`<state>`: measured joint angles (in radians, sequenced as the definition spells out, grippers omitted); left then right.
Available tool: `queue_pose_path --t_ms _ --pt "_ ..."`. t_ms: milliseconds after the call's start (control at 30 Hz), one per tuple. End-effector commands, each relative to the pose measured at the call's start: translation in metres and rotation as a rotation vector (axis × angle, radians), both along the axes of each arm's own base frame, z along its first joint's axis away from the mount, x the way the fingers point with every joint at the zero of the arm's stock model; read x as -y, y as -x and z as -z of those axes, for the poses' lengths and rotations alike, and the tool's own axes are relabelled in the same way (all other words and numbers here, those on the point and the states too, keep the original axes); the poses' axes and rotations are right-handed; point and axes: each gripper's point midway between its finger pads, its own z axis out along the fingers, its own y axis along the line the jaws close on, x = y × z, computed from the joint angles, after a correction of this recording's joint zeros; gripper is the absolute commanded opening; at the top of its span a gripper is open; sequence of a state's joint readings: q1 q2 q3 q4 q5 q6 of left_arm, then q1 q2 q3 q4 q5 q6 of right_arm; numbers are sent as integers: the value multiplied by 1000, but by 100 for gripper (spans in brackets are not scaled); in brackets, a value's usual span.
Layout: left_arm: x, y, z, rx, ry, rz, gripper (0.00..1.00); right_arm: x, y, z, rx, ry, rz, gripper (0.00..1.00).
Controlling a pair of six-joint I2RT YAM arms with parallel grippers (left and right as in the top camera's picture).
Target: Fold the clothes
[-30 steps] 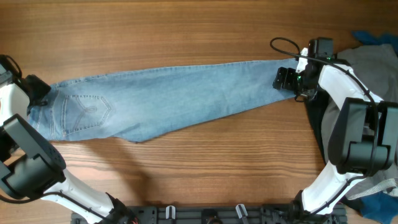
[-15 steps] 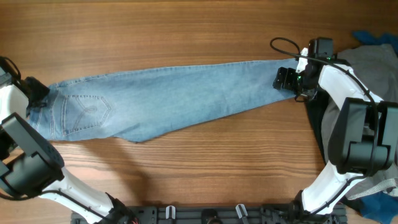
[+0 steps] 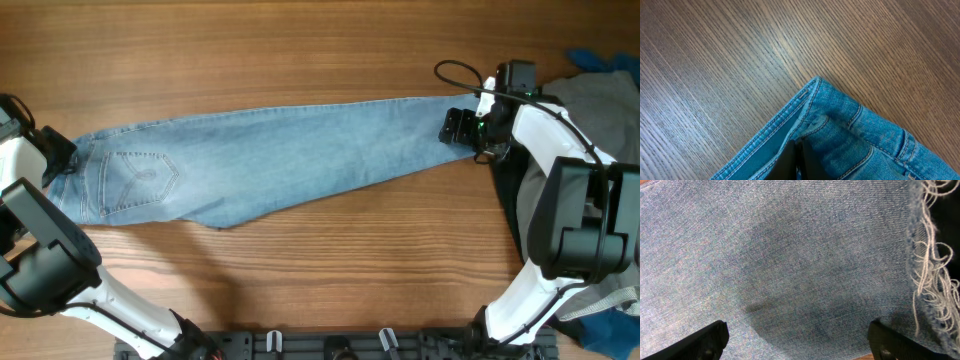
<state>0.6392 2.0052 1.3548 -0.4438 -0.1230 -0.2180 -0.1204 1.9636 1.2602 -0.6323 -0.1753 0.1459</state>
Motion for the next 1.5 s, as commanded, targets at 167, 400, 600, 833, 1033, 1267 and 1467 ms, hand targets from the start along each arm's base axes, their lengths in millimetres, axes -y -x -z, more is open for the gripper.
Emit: queue_pose_path --t_ms 167,400,600,833,1033,1267,1467 --pt "-22 16 -18 29 -30 -54 4 1 10 23 -65 0 17 94" --pt "-26 8 -45 126 -40 -73 4 1 9 23 -62 0 17 94" --pt "-19 2 -44 153 -4 -43 71 1 10 23 -64 0 17 95" --pt "-15 3 -17 113 42 -40 86 1 11 23 -68 -1 18 94" --pt "-5 -1 15 97 126 -15 82 1 13 23 -77 -2 18 94" --pt "-6 -3 16 103 125 -13 7 1 13 23 -77 -2 18 94" --pt "-10 -8 -4 140 93 -10 4 1 13 23 -77 -1 18 94"
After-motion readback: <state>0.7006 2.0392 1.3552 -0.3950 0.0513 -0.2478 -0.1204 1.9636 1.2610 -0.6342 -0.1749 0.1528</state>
